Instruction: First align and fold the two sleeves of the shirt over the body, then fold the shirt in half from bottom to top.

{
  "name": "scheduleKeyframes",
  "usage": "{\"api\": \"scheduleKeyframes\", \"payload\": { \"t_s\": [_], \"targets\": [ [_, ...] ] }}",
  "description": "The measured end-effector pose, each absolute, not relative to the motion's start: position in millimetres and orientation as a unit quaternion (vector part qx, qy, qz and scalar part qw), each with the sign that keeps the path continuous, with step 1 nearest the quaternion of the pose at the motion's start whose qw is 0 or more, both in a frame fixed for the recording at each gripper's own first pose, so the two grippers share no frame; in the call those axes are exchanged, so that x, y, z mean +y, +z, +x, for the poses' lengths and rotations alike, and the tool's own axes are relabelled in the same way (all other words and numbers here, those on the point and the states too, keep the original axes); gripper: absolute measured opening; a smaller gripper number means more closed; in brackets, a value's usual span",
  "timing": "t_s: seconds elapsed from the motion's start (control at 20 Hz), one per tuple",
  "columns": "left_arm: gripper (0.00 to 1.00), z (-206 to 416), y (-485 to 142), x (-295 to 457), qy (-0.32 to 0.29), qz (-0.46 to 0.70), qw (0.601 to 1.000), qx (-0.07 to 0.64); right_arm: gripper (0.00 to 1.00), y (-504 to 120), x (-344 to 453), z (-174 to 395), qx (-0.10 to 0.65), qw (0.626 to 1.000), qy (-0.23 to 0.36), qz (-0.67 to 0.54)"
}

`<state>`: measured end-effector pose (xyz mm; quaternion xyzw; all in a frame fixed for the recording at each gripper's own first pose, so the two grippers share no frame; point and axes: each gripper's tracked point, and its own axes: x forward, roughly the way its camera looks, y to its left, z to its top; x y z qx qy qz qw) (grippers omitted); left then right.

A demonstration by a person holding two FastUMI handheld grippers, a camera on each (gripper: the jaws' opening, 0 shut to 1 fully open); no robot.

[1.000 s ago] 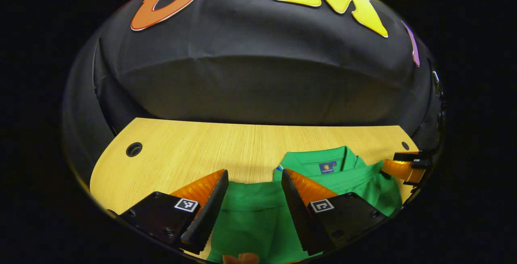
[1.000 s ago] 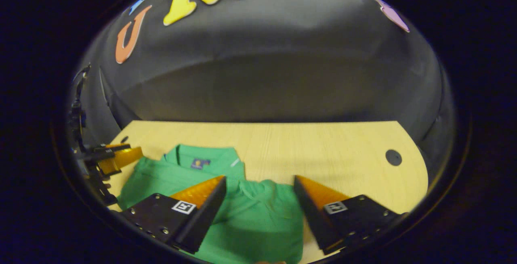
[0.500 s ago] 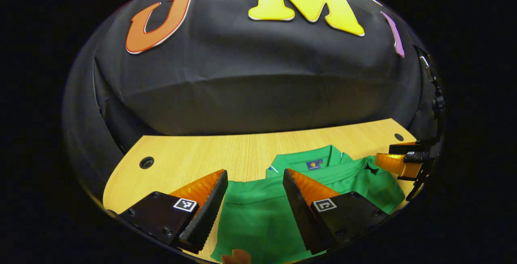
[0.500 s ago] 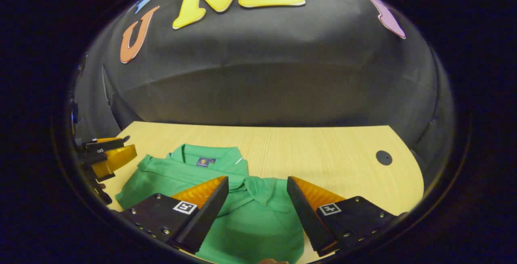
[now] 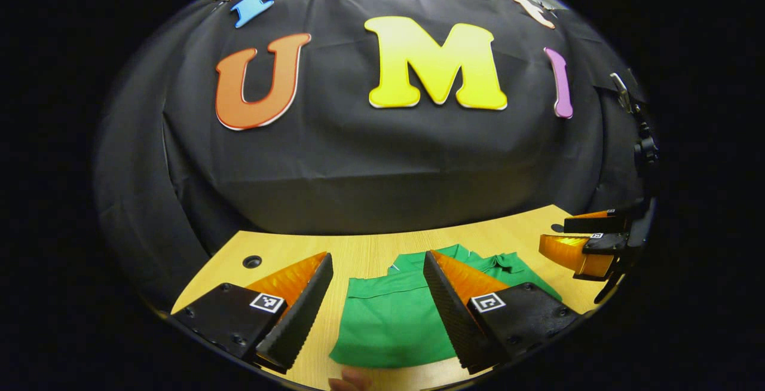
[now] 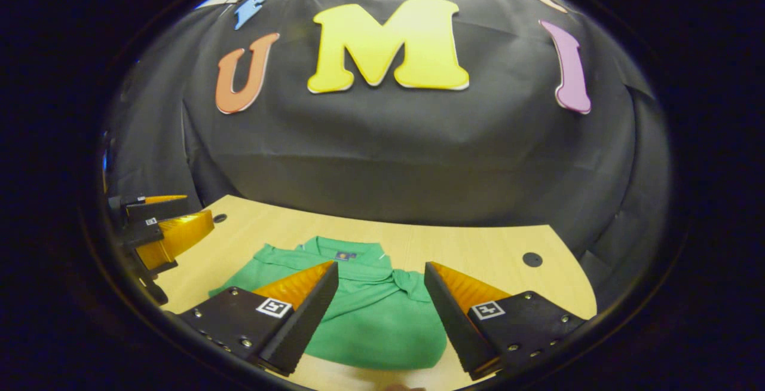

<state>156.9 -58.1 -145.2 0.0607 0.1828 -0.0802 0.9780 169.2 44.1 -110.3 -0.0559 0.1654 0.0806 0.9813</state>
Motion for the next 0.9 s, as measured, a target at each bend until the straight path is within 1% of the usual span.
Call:
{"api": "scheduleKeyframes", "payload": {
  "t_s": [0.05, 0.1, 0.25, 0.5, 0.6, 0.7, 0.75, 0.8, 0.9],
  "targets": [
    [0.97, 141, -135, -56, -0.083, 0.060, 0.979, 0.174, 0.91, -102, 49, 155, 0.158, 0.982, 0.084, -0.064],
    [0.97, 128, -127, -54, -0.081, 0.059, 0.980, 0.169, 0.93, -95, 54, 140, 0.148, 0.983, 0.087, -0.071],
    [0.97, 88, -107, -45, -0.081, 0.051, 0.984, 0.153, 0.93, -77, 65, 96, 0.122, 0.984, 0.092, -0.088],
    [0.97, 34, -82, -37, -0.081, 0.022, 0.987, 0.135, 0.93, -50, 82, 34, 0.086, 0.989, 0.100, -0.073],
    [0.97, 16, -74, -34, -0.075, 0.005, 0.989, 0.125, 0.93, -40, 79, 12, 0.072, 0.992, 0.087, -0.050],
    [0.97, -1, -68, -32, -0.073, -0.003, 0.990, 0.116, 0.93, -34, 72, -11, 0.049, 0.997, 0.056, -0.016],
    [0.97, -11, -71, -30, -0.070, -0.008, 0.991, 0.115, 0.95, -33, 67, -23, 0.031, 0.999, 0.043, -0.007],
    [0.97, -20, -69, -32, -0.074, -0.017, 0.992, 0.103, 0.93, -30, 65, -33, 0.009, 0.999, 0.038, -0.004],
    [0.97, -34, -65, -32, -0.073, -0.034, 0.994, 0.077, 0.93, -32, 62, -60, -0.022, 0.999, 0.037, -0.012]
  ]
}}
